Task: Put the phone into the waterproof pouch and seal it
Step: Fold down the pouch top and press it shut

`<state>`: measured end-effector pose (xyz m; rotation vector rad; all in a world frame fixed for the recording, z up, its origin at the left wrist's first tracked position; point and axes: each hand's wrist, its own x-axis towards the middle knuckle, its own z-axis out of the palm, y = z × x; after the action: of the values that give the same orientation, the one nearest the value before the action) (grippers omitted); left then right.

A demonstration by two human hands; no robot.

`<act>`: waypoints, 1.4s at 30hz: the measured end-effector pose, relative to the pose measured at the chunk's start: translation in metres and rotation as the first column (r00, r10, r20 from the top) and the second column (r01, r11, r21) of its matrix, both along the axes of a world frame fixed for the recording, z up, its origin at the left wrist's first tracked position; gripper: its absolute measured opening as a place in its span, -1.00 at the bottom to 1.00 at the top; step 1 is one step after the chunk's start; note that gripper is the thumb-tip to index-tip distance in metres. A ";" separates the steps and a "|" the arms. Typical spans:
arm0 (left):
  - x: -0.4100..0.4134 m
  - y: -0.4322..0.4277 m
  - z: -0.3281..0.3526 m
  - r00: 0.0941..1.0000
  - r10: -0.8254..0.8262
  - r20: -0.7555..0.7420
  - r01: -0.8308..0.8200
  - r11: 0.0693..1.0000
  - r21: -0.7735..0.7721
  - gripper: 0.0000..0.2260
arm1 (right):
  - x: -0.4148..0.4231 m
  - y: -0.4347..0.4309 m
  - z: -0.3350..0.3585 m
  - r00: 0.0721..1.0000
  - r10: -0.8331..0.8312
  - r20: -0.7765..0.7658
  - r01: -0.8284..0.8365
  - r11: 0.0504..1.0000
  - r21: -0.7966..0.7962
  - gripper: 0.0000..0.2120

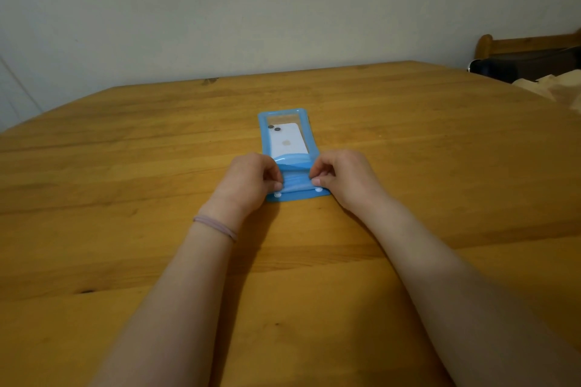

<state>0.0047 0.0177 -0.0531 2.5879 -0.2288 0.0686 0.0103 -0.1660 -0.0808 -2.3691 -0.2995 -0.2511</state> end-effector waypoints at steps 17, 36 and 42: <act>-0.009 -0.004 0.008 0.997 -0.027 0.069 0.019 0.994 0.112 -0.89 | -0.006 -0.002 0.004 0.989 0.038 0.142 -0.001 0.968 -0.251 -0.86; 0.003 -0.009 -0.004 0.998 0.009 0.057 -0.015 0.995 0.103 -0.88 | 0.001 0.005 -0.002 0.994 0.053 0.094 -0.031 0.973 -0.230 -0.88; 0.003 -0.003 -0.005 0.997 0.047 0.057 -0.050 0.998 0.041 -0.82 | 0.001 0.000 -0.005 0.998 0.027 0.062 -0.017 0.987 -0.157 -0.89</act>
<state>0.0079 0.0143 -0.0585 2.6366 -0.1897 0.1557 0.0115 -0.1657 -0.0859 -2.5148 -0.3877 -0.3032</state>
